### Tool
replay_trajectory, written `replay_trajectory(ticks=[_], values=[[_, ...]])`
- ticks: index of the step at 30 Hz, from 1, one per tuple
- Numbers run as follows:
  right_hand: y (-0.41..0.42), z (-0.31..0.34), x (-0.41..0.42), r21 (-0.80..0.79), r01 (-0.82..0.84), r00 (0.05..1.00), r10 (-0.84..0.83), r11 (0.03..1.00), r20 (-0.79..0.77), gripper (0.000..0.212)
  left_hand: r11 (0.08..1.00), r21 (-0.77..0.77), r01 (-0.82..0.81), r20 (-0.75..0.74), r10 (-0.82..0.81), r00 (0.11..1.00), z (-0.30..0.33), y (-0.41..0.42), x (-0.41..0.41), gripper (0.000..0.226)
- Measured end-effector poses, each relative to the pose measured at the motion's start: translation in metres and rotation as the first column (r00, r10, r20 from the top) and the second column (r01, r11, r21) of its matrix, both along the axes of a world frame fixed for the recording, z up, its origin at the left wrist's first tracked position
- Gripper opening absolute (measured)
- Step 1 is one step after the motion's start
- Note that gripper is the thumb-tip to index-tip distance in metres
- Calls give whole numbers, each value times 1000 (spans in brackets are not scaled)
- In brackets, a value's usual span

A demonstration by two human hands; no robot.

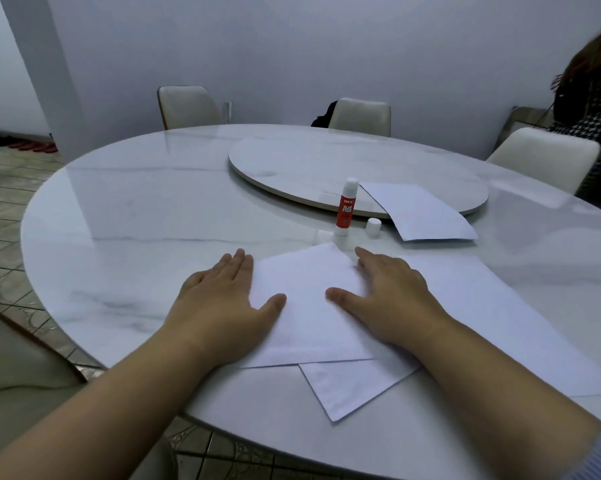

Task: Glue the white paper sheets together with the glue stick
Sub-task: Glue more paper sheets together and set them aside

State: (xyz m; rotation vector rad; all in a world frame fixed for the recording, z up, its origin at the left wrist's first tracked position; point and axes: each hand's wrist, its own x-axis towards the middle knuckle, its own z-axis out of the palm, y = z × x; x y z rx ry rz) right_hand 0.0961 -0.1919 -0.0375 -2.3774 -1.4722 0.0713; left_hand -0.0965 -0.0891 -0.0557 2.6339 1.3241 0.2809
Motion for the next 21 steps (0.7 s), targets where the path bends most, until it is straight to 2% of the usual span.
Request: replay_trajectory(ticks=[2,4,6,9,11,13,15,17,19,21], values=[[1,7,3,98,23,992,-11,995,-122,91,999,1,-36,16,36,999,-2,0,1,85],[1,8,4,131,68,973,-36,989,-230,94,998,-4,-55,26,55,998,-3,1,1,88],[0,9,5,188,100,955,-41,977,-293,83,998,-8,-63,43,63,997,-4,2,1,90],[-8,15,9,371,55,940,77,927,-332,55,997,-26,-78,91,81,993,-3,5,2,89],[-17,22,12,404,-35,907,199,914,-372,58,992,-79,-102,202,116,973,-2,9,1,80],[-27,32,17,413,-123,873,296,902,-387,60,977,-179,-113,389,175,904,1,12,-2,69],[-39,49,27,533,-115,833,374,838,-407,60,963,-257,-82,576,221,787,4,13,-5,61],[-55,70,44,682,-29,771,451,731,-450,63,958,-279,-71,667,246,703,6,13,-6,54],[-67,88,62,769,107,758,449,630,-473,53,964,-258,-67,650,224,726,7,11,-5,51],[-68,96,83,793,281,760,379,541,-528,30,974,-220,-55,581,176,795,8,8,-4,49]])
